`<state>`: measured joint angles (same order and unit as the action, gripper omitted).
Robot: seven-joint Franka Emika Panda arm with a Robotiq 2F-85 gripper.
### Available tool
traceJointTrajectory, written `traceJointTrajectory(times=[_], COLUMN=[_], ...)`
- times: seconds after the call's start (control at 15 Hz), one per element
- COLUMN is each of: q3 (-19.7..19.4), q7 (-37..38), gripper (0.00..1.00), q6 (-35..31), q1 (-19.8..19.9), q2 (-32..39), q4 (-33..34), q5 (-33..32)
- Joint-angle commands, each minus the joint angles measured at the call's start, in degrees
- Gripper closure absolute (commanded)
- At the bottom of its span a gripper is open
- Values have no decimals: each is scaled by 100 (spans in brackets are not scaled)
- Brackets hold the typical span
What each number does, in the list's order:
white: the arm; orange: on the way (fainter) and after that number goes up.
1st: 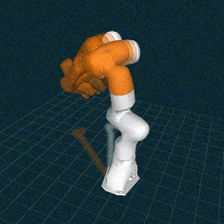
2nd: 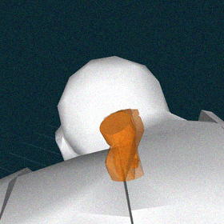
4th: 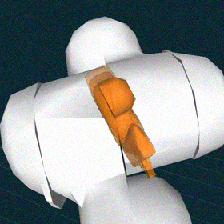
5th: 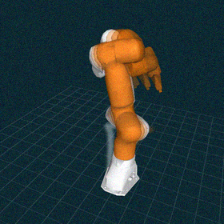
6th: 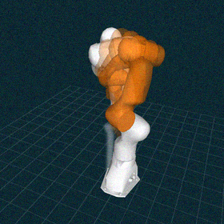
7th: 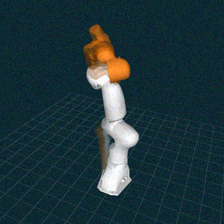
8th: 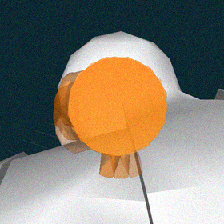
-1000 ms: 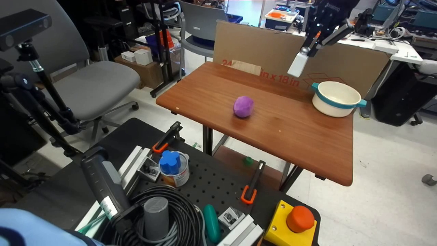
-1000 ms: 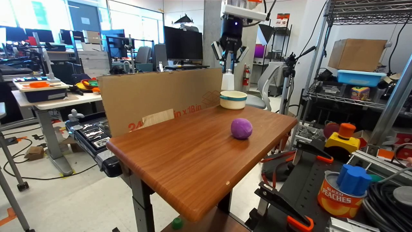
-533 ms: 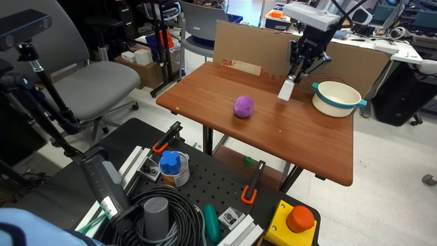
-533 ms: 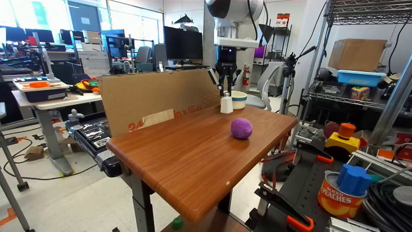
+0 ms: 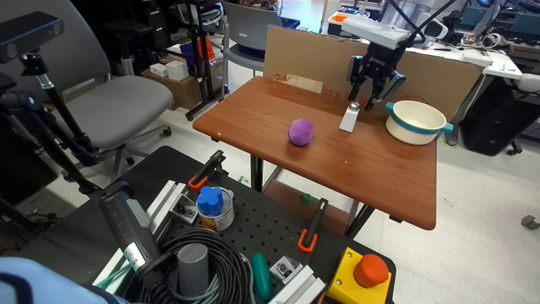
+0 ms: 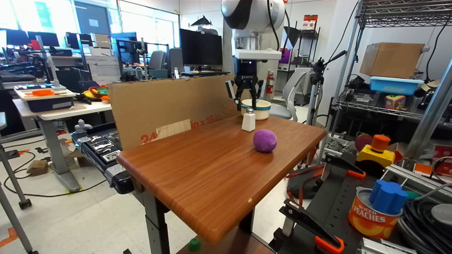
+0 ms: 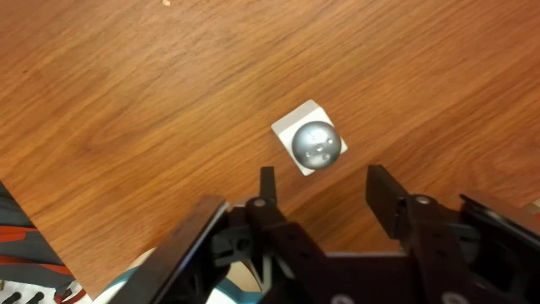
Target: Take the salt cellar out of the white pot
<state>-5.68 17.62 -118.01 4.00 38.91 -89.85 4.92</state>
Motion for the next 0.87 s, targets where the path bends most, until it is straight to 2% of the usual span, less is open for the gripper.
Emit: traceJointTrajectory(times=[0.0,0.07,0.13,0.33,0.4,0.6,0.8], q3=[-29,-26,31,228,162,241,240], q7=[-45,-88,-229,-684,-425,-545,-599], gripper=[9,3,0,0,0,0,0], q6=[101,138,118,573,353,623,620], q1=[-185,-254,-311,-368,-313,-374,-364], q2=[-579,-816,-1205,-1914,-1241,-1836,-1878], q4=[-435,-608,-903,-1203,-682,-1011,-1128], q5=[-183,-287,-359,-334,-244,-259,-262])
